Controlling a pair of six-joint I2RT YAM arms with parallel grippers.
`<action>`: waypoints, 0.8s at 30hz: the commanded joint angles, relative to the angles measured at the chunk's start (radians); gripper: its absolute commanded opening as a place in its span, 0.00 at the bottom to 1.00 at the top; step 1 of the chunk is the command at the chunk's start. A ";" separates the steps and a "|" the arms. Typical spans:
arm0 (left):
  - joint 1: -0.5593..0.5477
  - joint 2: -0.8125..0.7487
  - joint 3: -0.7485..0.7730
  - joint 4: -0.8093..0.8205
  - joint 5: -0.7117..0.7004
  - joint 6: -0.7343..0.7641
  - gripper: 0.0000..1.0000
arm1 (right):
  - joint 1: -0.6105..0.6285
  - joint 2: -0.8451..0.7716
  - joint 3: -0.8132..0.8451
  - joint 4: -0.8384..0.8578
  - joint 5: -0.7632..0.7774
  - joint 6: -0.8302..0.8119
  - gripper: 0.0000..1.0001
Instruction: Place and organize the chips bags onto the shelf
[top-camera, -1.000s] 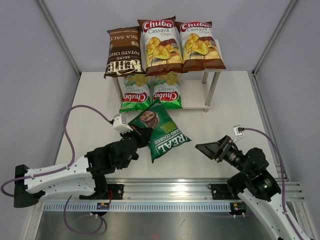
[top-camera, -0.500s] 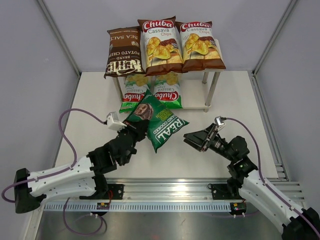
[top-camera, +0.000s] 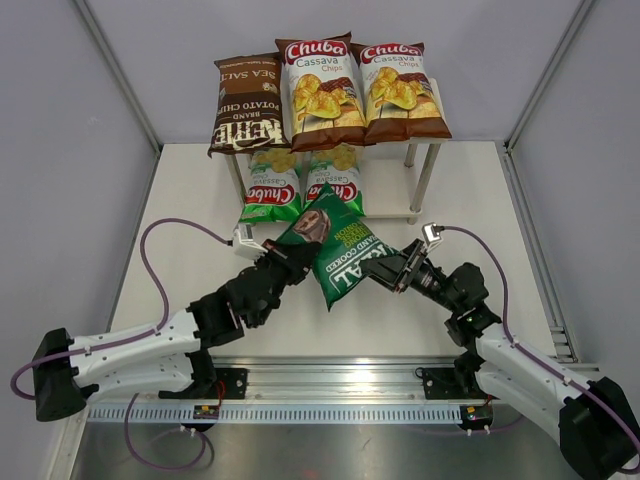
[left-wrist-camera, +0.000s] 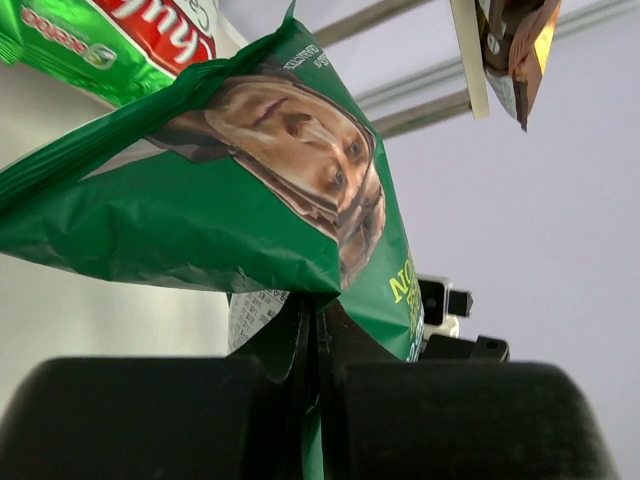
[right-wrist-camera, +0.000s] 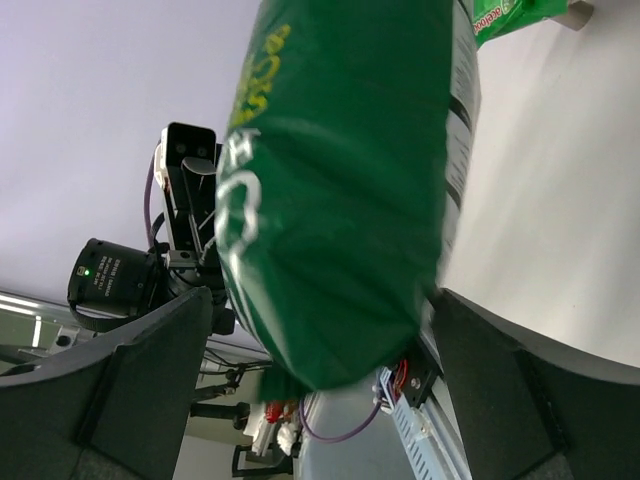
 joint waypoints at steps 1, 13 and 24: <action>0.002 0.011 0.012 0.160 0.081 -0.015 0.00 | 0.008 0.002 0.073 0.048 -0.002 -0.067 0.98; 0.002 0.060 -0.027 0.211 0.173 -0.009 0.15 | 0.008 -0.075 0.042 -0.039 0.048 -0.127 0.54; 0.010 -0.144 -0.108 0.032 0.049 0.097 0.99 | 0.008 -0.213 0.038 -0.193 0.082 -0.306 0.29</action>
